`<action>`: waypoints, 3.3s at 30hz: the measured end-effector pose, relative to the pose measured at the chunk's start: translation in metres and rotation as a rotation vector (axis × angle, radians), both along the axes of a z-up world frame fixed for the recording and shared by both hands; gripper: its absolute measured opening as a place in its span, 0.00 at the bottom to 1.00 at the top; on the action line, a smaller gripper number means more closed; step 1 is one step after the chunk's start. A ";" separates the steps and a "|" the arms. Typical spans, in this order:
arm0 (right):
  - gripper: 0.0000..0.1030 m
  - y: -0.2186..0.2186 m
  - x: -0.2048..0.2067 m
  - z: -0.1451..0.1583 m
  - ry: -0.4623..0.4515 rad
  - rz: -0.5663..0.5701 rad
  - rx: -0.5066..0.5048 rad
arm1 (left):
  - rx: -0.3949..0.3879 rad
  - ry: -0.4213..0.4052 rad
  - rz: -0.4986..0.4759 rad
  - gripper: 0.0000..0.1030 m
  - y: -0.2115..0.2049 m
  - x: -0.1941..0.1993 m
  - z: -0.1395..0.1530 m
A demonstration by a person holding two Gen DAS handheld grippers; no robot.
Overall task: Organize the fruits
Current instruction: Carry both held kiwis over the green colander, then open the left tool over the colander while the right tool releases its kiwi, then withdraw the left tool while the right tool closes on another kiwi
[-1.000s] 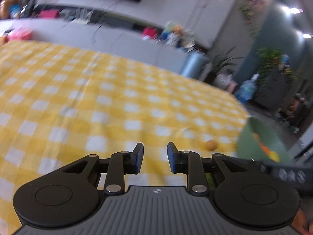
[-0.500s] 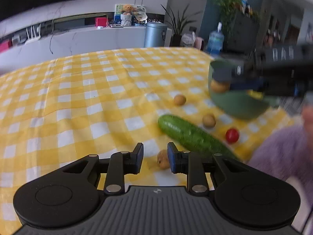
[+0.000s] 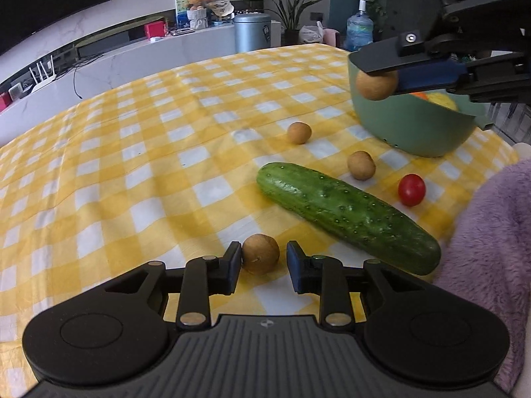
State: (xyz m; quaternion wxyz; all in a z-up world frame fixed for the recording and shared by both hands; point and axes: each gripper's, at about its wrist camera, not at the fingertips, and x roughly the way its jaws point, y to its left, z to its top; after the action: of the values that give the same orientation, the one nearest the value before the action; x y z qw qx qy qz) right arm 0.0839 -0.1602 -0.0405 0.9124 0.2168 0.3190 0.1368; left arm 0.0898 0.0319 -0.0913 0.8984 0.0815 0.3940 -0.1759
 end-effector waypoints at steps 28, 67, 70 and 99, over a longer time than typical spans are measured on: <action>0.21 -0.118 -0.023 0.001 -0.111 -0.413 0.161 | -0.317 -0.188 -0.171 0.27 -0.056 0.018 0.121; 0.40 -0.157 -0.025 -0.032 -0.001 -0.604 0.334 | -0.402 -0.121 0.083 0.36 -0.103 0.071 0.081; 0.40 -0.155 -0.025 -0.031 -0.001 -0.597 0.329 | -0.407 -0.105 0.114 0.47 -0.094 0.069 0.084; 0.92 -0.107 -0.022 -0.005 -0.087 -0.454 0.099 | -0.267 0.022 0.283 0.77 0.026 0.003 0.098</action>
State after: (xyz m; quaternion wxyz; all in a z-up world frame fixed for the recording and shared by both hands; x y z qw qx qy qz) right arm 0.0624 -0.2671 -0.0455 0.9209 0.3216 0.2154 -0.0472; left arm 0.0928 0.0580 0.0067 0.9127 -0.0964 0.3843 -0.0996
